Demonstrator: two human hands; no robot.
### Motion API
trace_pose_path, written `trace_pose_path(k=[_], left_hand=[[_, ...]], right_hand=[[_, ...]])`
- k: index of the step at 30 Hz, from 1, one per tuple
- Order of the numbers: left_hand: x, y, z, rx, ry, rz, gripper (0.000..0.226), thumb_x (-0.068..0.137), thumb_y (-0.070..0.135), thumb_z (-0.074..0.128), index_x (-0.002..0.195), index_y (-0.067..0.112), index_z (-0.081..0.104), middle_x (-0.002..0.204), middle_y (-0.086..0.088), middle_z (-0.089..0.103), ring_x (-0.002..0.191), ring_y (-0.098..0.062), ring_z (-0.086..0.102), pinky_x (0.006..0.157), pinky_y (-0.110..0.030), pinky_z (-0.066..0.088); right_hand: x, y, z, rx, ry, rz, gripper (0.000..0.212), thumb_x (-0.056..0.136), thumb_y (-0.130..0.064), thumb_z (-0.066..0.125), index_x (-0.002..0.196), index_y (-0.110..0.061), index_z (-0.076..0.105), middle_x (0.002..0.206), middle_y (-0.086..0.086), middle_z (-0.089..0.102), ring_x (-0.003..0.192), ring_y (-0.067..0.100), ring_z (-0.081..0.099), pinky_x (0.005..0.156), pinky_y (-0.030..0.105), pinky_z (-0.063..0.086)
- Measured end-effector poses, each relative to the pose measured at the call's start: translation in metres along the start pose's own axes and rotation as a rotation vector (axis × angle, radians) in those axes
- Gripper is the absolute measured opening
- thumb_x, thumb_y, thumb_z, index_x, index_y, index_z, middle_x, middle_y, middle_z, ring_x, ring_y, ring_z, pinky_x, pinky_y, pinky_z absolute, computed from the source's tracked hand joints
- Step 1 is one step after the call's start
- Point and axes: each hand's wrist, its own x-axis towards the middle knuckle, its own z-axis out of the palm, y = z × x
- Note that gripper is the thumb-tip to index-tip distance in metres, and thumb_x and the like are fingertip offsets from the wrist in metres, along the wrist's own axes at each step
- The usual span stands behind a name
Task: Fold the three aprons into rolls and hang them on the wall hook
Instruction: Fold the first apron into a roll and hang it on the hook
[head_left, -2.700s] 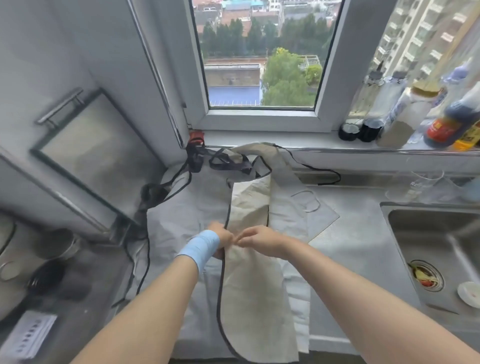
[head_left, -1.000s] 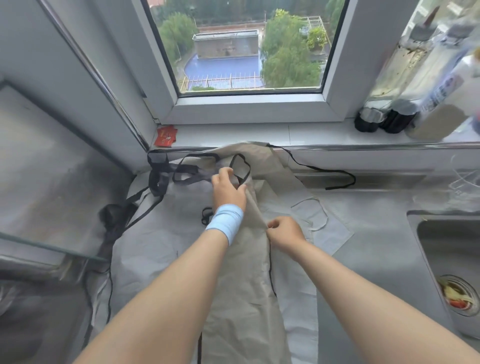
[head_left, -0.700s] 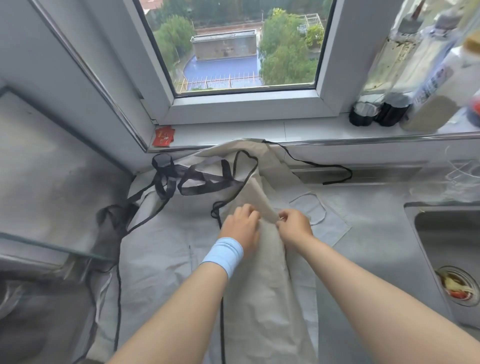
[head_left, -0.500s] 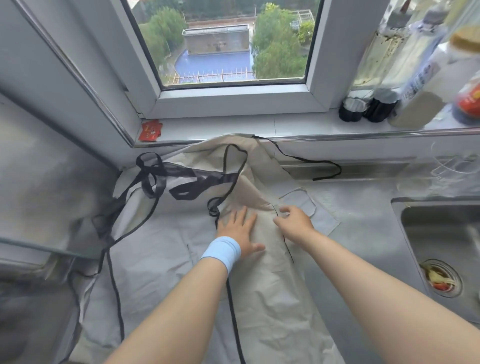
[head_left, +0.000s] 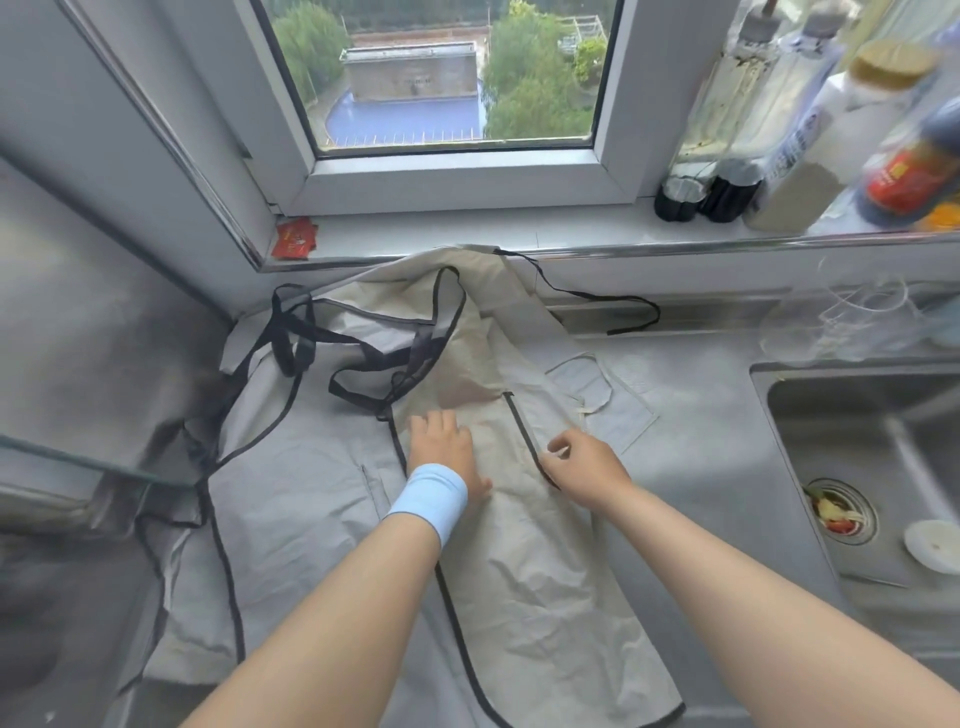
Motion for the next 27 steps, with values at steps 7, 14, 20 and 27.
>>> trace_pose_path(k=[7,14,20,27], left_hand=[[-0.049,0.027,0.028,-0.266,-0.24,0.153,0.08,0.085,0.062,0.047,0.15,0.037,0.008,0.161,0.001,0.004,0.146,-0.033,0.007,0.107,-0.055,0.027],[-0.085,0.037,0.035,-0.213,0.003,0.13,0.06,0.085,0.052,0.05,0.137,0.025,0.038,0.151,-0.005,0.024,0.135,-0.028,0.027,0.099,-0.051,0.034],[-0.109,0.039,0.066,-0.35,-0.207,0.09,0.094,0.076,0.067,0.053,0.15,0.036,0.005,0.161,-0.001,-0.007,0.147,-0.033,-0.007,0.113,-0.057,0.014],[-0.119,-0.018,0.068,-0.75,0.104,-0.055,0.052,0.089,0.016,0.049,0.139,0.026,0.041,0.144,0.002,0.039,0.133,-0.022,0.038,0.106,-0.037,0.036]], right_hand=[[-0.071,0.039,0.014,-0.187,-0.002,0.2,0.029,0.066,-0.05,0.056,0.073,-0.022,0.05,0.076,-0.003,0.057,0.075,0.022,0.056,0.06,0.028,0.04],[-0.095,0.045,0.044,-0.287,0.105,0.232,0.028,0.077,-0.036,0.063,0.099,-0.019,0.058,0.105,0.003,0.066,0.098,0.026,0.063,0.068,0.029,0.042],[-0.107,0.037,0.055,-0.688,0.182,-0.432,0.056,0.08,-0.018,0.061,0.134,-0.021,0.046,0.144,0.01,0.038,0.131,0.03,0.038,0.094,0.04,0.038],[-0.116,0.002,0.091,-0.754,-0.034,-0.675,0.067,0.09,-0.038,0.049,0.152,-0.025,0.025,0.164,0.009,0.006,0.15,0.028,0.008,0.115,0.05,0.019]])
